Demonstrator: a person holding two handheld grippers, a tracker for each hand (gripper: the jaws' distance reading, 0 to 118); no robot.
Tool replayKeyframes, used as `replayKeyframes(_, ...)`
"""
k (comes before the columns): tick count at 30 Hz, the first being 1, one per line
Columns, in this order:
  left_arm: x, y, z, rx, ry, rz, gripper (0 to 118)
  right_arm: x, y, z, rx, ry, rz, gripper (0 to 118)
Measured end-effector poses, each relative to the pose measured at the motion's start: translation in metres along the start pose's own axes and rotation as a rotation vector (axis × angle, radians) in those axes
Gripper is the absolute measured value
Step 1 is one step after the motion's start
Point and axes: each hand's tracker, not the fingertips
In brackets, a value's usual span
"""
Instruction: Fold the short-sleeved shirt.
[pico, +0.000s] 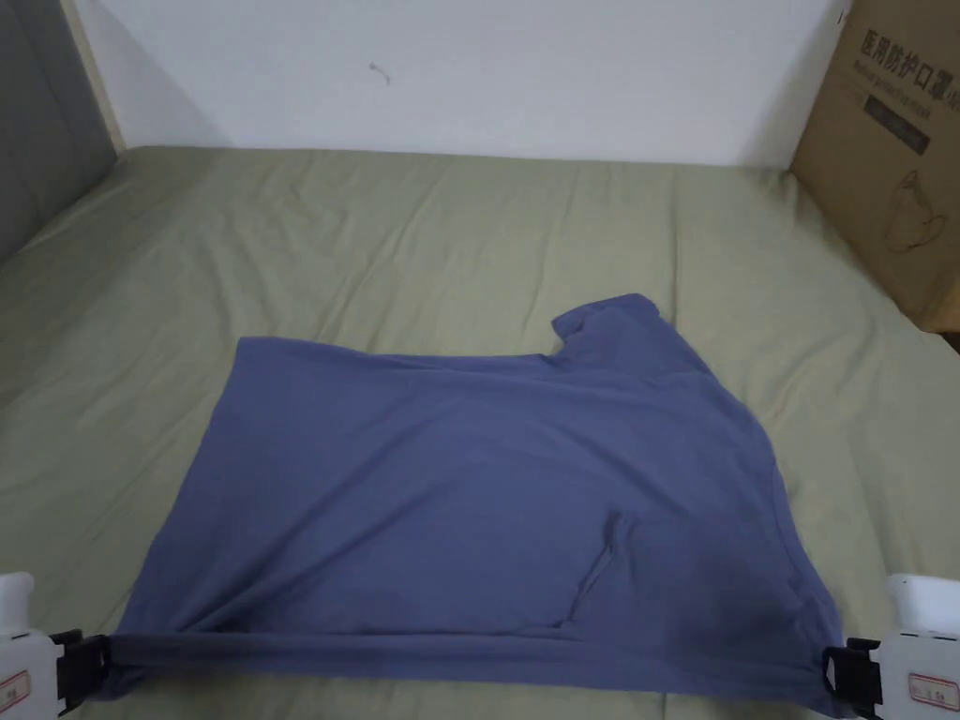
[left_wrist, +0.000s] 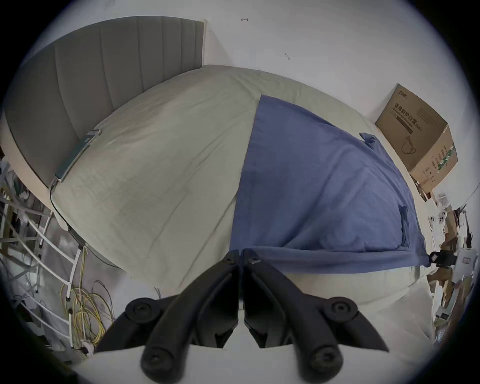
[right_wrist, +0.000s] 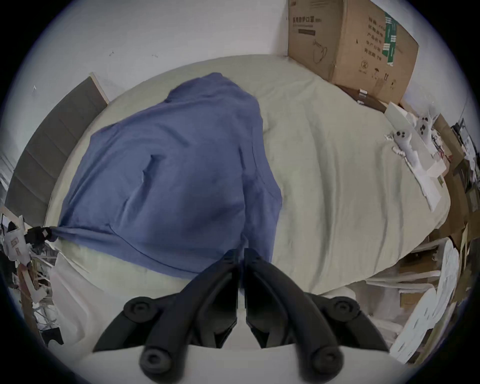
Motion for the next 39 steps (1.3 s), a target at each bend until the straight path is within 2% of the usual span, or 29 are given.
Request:
replayKeyframes(5, -0.008, 0.034, 0.008, 0.051, -0.015, -0.008, 0, 0.004, 0.036, 0.012, 0.058, 0.049, -0.04, 2)
replayKeyframes(13, 0.02, 0.102, -0.046, 0.032, 0.057, -0.147, 1, 0.005, 0.108, -0.036, 0.062, 0.003, -0.051, 2)
replayKeyframes(15, 0.024, 0.109, -0.067, -0.007, 0.074, -0.164, 6, 0.005, 0.119, -0.054, 0.04, -0.006, -0.063, 2)
replayKeyframes(16, 0.026, 0.11, -0.074, -0.016, 0.081, -0.153, 22, 0.004, 0.122, -0.063, 0.034, -0.012, -0.071, 2)
replayKeyframes(18, 0.028, 0.109, -0.083, -0.04, 0.111, -0.156, 70, 0.001, 0.124, -0.076, 0.031, -0.032, -0.077, 3)
replayKeyframes(19, 0.029, 0.109, -0.086, -0.047, 0.112, -0.147, 101, -0.001, 0.12, -0.078, 0.034, -0.032, -0.083, 21)
replayKeyframes(20, 0.025, 0.107, -0.085, -0.058, 0.109, -0.139, 112, -0.002, 0.119, -0.081, 0.037, -0.043, -0.083, 47)
replayKeyframes(21, 0.02, 0.106, -0.083, -0.055, 0.111, -0.135, 114, -0.003, 0.118, -0.083, 0.027, -0.06, -0.079, 73)
replayKeyframes(24, 0.012, 0.098, -0.066, -0.039, 0.108, -0.12, 107, 0.0, 0.106, -0.07, 0.029, -0.043, -0.081, 76)
replayKeyframes(25, 0.011, 0.094, -0.06, -0.03, 0.091, -0.114, 93, 0.002, 0.102, -0.062, 0.046, -0.021, -0.075, 71)
replayKeyframes(26, 0.008, 0.085, -0.043, 0.003, 0.064, -0.111, 65, 0.002, 0.097, -0.053, 0.064, -0.012, -0.063, 58)
replayKeyframes(27, 0.008, 0.077, -0.031, 0.05, 0.046, -0.111, 29, 0.002, 0.092, -0.045, 0.079, -0.014, -0.056, 28)
replayKeyframes(28, 0.008, 0.068, -0.02, 0.078, 0.042, -0.103, 0, 0.002, 0.084, -0.037, 0.106, -0.013, -0.041, 0)
replayKeyframes(30, -0.004, 0.053, -0.019, 0.098, 0.059, -0.089, 0, 0.005, 0.068, -0.029, 0.168, -0.08, -0.062, 0)
replayKeyframes(31, -0.008, 0.046, -0.018, 0.064, 0.044, -0.073, 0, 0.007, 0.06, -0.028, 0.141, -0.051, -0.062, 0)
replayKeyframes(34, -0.017, 0.03, -0.024, 0.049, 0.004, -0.029, 0, 0.017, 0.043, -0.026, 0.094, 0.01, -0.132, 0)
replayKeyframes(36, -0.019, 0.026, -0.031, 0.063, 0.037, -0.038, 1, 0.015, 0.035, -0.025, 0.11, 0.0, -0.131, 0)
replayKeyframes(39, -0.022, 0.03, -0.05, -0.034, -0.006, 0.021, 58, 0.012, 0.027, -0.024, 0.098, -0.02, -0.105, 0)
